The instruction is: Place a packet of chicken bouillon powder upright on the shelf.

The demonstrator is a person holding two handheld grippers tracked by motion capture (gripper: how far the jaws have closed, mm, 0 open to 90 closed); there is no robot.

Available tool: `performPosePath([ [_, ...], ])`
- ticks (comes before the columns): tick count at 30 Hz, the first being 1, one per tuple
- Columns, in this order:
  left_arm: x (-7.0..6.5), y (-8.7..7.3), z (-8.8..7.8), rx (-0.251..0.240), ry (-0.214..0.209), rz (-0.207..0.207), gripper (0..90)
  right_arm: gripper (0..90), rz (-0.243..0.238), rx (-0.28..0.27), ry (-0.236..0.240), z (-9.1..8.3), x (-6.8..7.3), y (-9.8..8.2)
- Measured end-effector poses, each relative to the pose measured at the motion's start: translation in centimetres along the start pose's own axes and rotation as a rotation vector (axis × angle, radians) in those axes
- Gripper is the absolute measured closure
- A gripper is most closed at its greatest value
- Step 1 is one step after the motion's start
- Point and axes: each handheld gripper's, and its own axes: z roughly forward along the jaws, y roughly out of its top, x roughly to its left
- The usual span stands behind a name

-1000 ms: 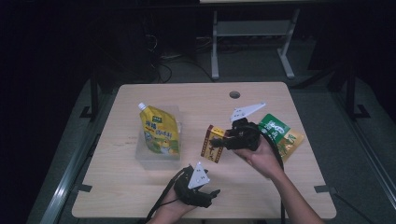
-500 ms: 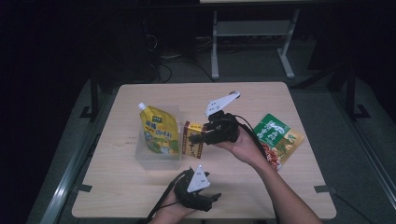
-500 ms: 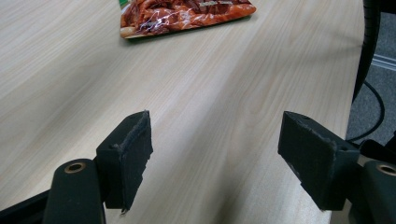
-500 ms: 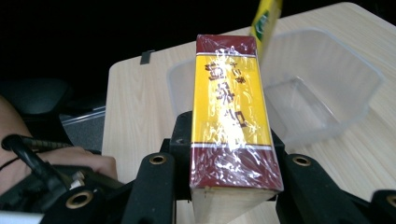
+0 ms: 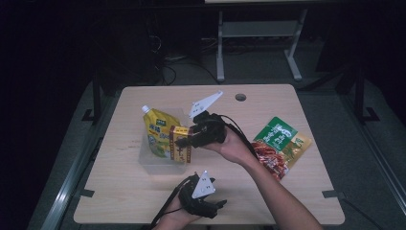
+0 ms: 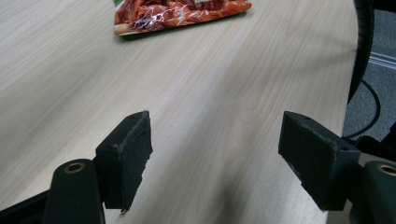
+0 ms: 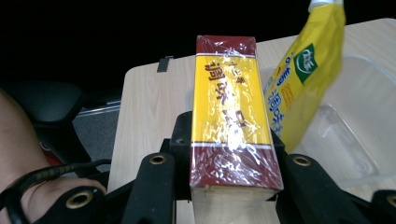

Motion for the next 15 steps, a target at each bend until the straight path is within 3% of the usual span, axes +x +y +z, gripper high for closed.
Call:
performPosePath([
  [5,0.0,-0.1,0.0,0.009,0.002,0.007,25.1,67.1,-0.025,0.012,0.009,1.2,-0.3,0.6],
  [15,0.1,0.0,-0.3,0.007,-0.001,0.019,25.1,67.0,-0.024,0.048,0.028,3.7,-0.8,0.8],
])
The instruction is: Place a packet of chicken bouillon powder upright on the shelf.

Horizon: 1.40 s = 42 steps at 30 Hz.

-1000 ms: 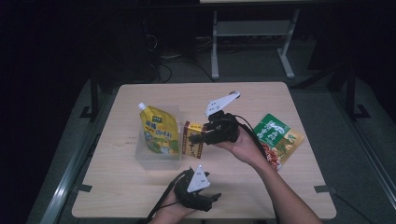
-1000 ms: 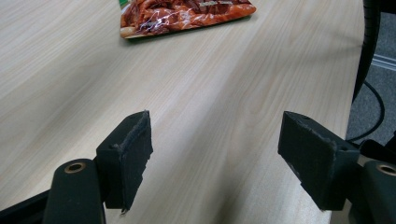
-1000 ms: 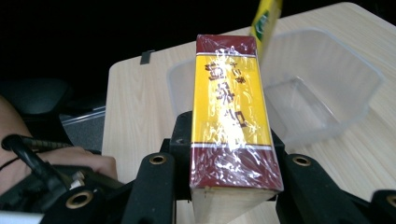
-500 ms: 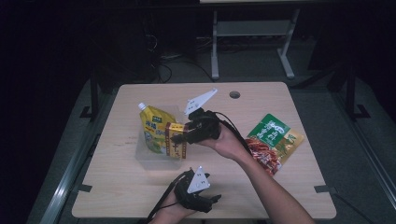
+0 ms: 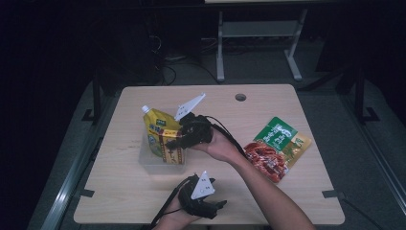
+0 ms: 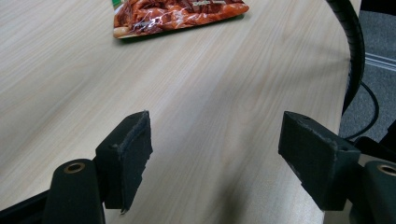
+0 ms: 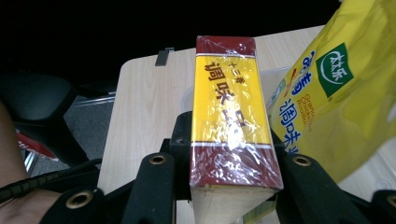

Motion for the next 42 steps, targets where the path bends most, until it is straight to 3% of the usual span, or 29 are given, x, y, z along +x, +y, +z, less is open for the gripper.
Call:
performPosePath([
  [8,0.0,0.1,-0.1,-0.010,-0.005,-0.002,25.1,67.0,0.004,0.002,0.007,1.2,-0.2,0.1],
  [16,0.1,0.1,-0.2,0.000,-0.013,0.017,25.1,66.7,-0.014,0.045,-0.006,2.7,-0.2,0.1],
  [21,-0.1,0.1,-0.2,-0.010,-0.016,-0.015,25.1,66.5,-0.019,0.066,-0.016,3.5,0.0,-0.1],
  [28,-0.1,0.1,-0.3,-0.013,-0.018,0.000,25.1,66.2,-0.013,0.095,-0.024,4.9,-0.1,-0.9],
  [42,-0.3,0.1,-0.1,-0.019,-0.021,-0.004,25.1,62.9,-0.021,0.117,-0.034,5.7,0.3,-1.1],
])
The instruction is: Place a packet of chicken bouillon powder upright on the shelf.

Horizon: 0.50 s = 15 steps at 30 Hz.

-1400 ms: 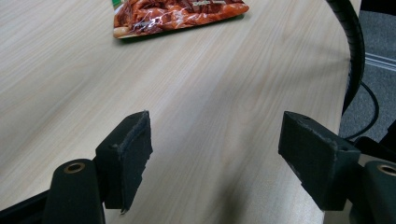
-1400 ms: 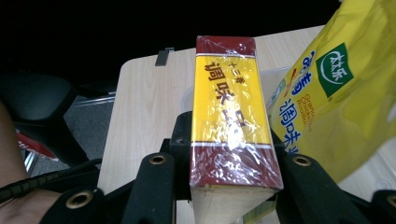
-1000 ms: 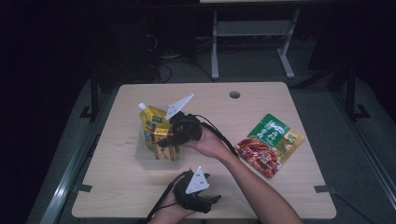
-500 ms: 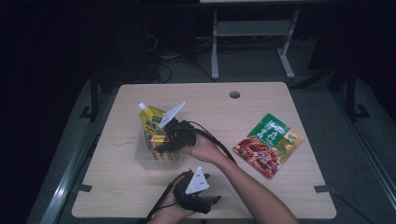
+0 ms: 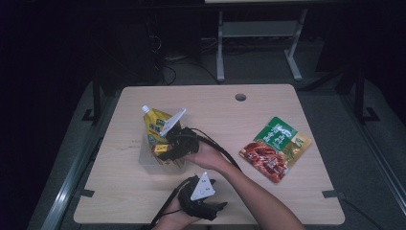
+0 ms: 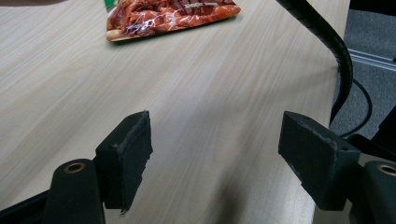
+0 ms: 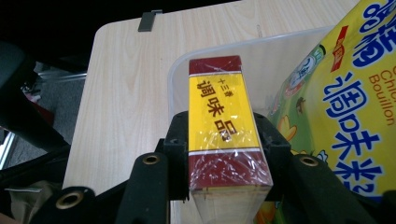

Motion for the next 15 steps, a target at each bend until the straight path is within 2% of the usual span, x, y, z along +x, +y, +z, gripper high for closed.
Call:
performPosePath([
  [15,-0.1,0.0,0.1,0.007,-0.005,0.001,25.1,60.6,0.011,-0.034,-0.023,-1.3,0.2,-0.2],
])
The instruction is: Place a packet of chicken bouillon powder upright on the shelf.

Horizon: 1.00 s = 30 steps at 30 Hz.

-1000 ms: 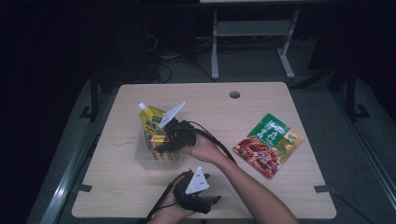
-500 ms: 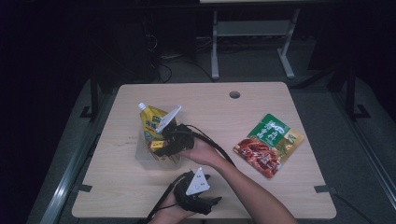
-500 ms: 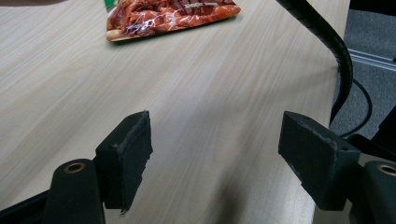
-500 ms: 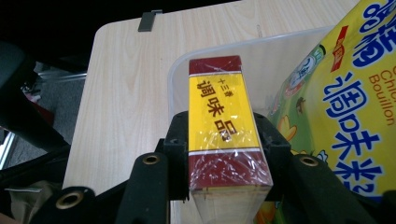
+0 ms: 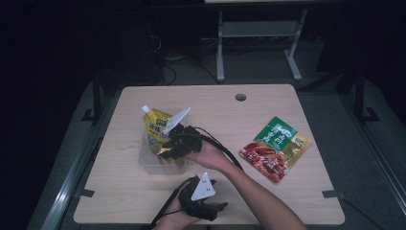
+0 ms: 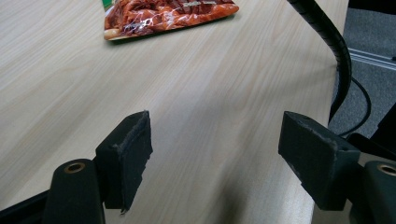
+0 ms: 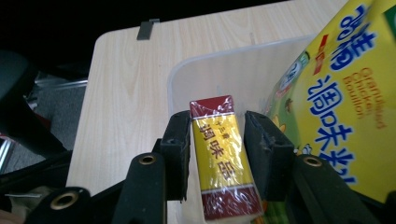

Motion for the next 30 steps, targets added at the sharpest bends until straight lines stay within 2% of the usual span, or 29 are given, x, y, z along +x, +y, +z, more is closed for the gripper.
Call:
performPosePath([
  [4,0.1,0.0,0.0,0.010,-0.001,0.018,25.1,58.3,0.003,-0.025,-0.011,-1.0,0.1,0.0],
  [11,-0.1,0.0,0.2,-0.002,-0.006,-0.002,24.9,54.3,0.014,-0.068,-0.020,-3.4,0.5,-0.5],
  [15,0.1,0.0,0.1,0.012,-0.003,0.016,24.9,53.3,0.017,-0.076,-0.021,-4.2,0.6,-1.0],
  [20,0.0,0.2,0.2,0.005,-0.001,0.002,24.8,50.7,0.035,-0.082,-0.033,-5.7,0.7,-2.0],
  [25,0.3,0.4,0.3,0.014,0.003,0.011,24.9,48.4,0.063,-0.098,-0.054,-7.7,0.6,-3.2],
  [27,0.4,0.6,0.4,0.011,-0.010,-0.007,26.2,47.6,0.094,-0.102,-0.063,-9.0,0.6,-4.2],
  [30,0.6,1.2,0.5,0.000,-0.015,-0.006,27.5,47.4,0.101,-0.104,-0.081,-9.9,0.4,-4.9],
])
